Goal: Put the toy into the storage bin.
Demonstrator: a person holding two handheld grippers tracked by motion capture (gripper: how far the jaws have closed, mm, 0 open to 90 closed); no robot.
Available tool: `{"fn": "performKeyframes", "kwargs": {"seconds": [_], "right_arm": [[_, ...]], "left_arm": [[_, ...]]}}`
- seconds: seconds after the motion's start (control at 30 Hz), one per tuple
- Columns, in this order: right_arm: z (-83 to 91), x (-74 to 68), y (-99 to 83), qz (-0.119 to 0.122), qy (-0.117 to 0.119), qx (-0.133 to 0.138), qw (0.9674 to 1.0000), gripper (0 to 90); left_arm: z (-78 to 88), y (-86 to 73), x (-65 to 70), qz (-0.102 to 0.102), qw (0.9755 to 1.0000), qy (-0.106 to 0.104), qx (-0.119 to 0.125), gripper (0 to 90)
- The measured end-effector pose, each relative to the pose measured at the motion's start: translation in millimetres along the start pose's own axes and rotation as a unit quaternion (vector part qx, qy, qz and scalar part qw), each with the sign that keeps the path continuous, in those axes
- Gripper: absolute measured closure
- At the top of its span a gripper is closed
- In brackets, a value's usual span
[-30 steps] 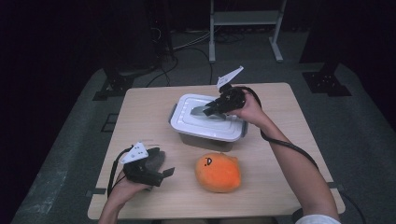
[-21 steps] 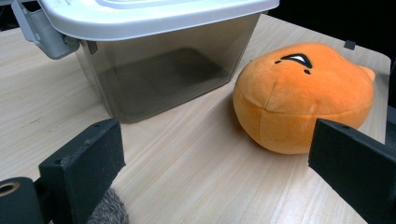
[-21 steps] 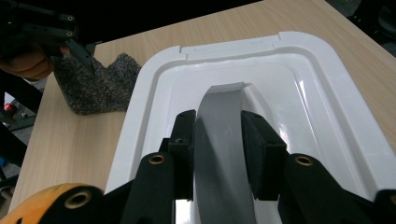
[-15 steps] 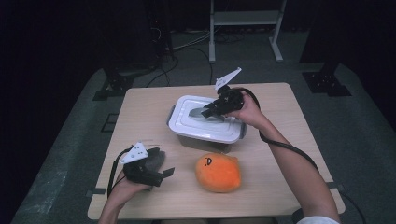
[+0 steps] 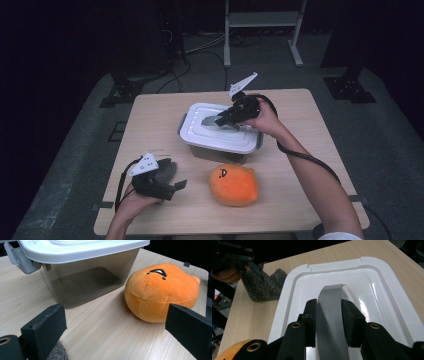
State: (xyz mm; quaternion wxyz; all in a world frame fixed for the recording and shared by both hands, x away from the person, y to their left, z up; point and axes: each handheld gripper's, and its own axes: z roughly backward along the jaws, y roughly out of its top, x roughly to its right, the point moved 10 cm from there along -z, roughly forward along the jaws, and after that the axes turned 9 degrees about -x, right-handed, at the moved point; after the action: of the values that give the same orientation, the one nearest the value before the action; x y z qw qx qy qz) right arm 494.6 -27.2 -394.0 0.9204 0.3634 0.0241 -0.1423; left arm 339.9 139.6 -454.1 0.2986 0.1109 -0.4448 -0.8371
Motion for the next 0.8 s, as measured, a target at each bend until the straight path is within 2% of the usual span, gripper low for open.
{"fn": "performKeyframes", "kwargs": {"seconds": [0.2, 0.57, 0.67, 0.8], "right_arm": [[0.8, 2.1, 0.3, -0.002, -0.011, -0.003, 0.9999, 66.0], [4.2, 1.6, 2.6, -0.011, -0.015, -0.003, 0.9998, 66.3], [8.9, 0.8, 4.9, -0.010, -0.014, 0.003, 0.9998, 66.4], [20.7, 0.8, 3.9, -0.009, -0.026, 0.004, 0.9996, 66.3]], "left_arm": [[0.6, -0.9, -0.3, 0.001, 1.0000, -0.001, 0.000, 2.9], [1.9, -1.0, -0.9, 0.002, 1.0000, 0.000, 0.003, 2.9], [2.0, -1.3, -0.8, 0.002, 1.0000, 0.001, 0.003, 2.9], [2.0, -2.8, -0.9, 0.001, 1.0000, 0.001, 0.000, 2.9]]}}
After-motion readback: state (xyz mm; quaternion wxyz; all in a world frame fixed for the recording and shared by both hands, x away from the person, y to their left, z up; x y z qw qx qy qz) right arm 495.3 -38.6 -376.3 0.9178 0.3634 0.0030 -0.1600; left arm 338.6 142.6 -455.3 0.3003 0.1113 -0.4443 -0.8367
